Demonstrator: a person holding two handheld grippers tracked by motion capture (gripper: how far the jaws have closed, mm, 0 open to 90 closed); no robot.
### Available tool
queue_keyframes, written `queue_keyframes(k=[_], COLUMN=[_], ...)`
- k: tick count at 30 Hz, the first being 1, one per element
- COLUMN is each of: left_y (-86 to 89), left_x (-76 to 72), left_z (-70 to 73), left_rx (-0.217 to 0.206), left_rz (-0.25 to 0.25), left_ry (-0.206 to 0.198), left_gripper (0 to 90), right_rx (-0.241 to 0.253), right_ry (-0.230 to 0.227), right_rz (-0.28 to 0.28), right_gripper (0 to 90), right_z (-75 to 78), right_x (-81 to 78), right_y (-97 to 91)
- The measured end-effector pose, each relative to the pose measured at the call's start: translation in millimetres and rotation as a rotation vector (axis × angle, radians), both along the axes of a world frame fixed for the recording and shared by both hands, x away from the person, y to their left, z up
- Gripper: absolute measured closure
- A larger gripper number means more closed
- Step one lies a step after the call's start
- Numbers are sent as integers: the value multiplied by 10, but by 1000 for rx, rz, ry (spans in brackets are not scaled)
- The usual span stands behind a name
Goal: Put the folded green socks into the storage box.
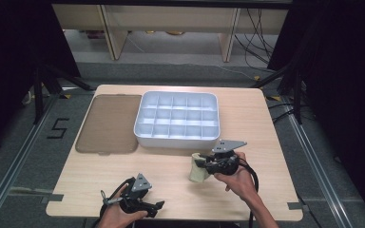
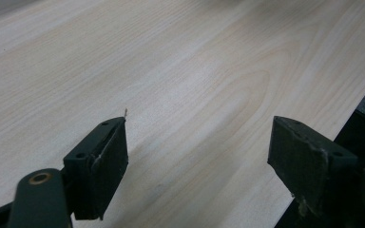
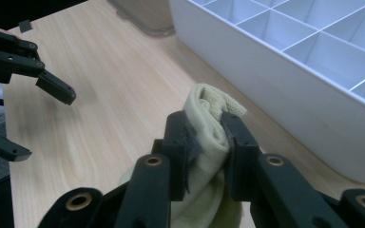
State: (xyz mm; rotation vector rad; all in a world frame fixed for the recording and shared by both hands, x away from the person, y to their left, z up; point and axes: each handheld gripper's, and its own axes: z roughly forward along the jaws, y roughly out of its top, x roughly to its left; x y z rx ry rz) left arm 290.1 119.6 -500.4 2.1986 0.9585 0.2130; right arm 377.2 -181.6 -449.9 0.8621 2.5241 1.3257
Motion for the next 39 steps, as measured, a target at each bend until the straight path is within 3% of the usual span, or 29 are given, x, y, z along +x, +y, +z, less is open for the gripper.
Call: queue_keyframes(k=[2,5,6,9,10,11,12,13,15,21,25,27,31,34,38,39], left_y=[15,20,19,18,18,19,18,17,20,32,26,30,40,46,46,45], left_x=[9,14,16,13,12,12,11,9,16,23,16,17,32,32,30,29], left_z=[-7,-22,-28,-20,-20,-22,-26,-29,-31,-24,-19,-14,-20,-20,-19,-18], left_rx=[19,11,13,8,8,10,10,11,12,15,4,11,24,19,12,12], left_rz=[5,8,18,7,8,8,10,14,21,21,16,7,6,10,7,6], left_ry=[-2,4,1,-2,-2,0,2,3,1,0,-2,-9,-12,-14,-11,-11], left_gripper=[202,203,203,203,203,203,203,203,205,209,209,210,210,210,210,211], right_rx=[3,1,8,4,12,2,11,12,15,-3,-14,-16,-25,-31,-42,-42], right_ry=[-8,-28,-12,-23,1,-25,-20,-43,-20,-19,-53,-32,-56,-33,-38,-17], right_rz=[-6,-13,-15,-7,-27,-5,-21,-23,-32,-38,-40,-40,-43,-55,-47,-69], right_gripper=[747,747,747,747,747,747,747,747,747,747,747,747,747,747,747,747], right_z=[24,53,63,94,110,114,123,129,138,191,245,276,299,318,337,350], right_x=[10,36,31,51,26,61,53,76,79,117,145,146,184,190,236,217], right_y=[-3,-9,-3,-11,-3,-15,-15,-32,-35,-49,-55,-54,-77,-87,-130,-131])
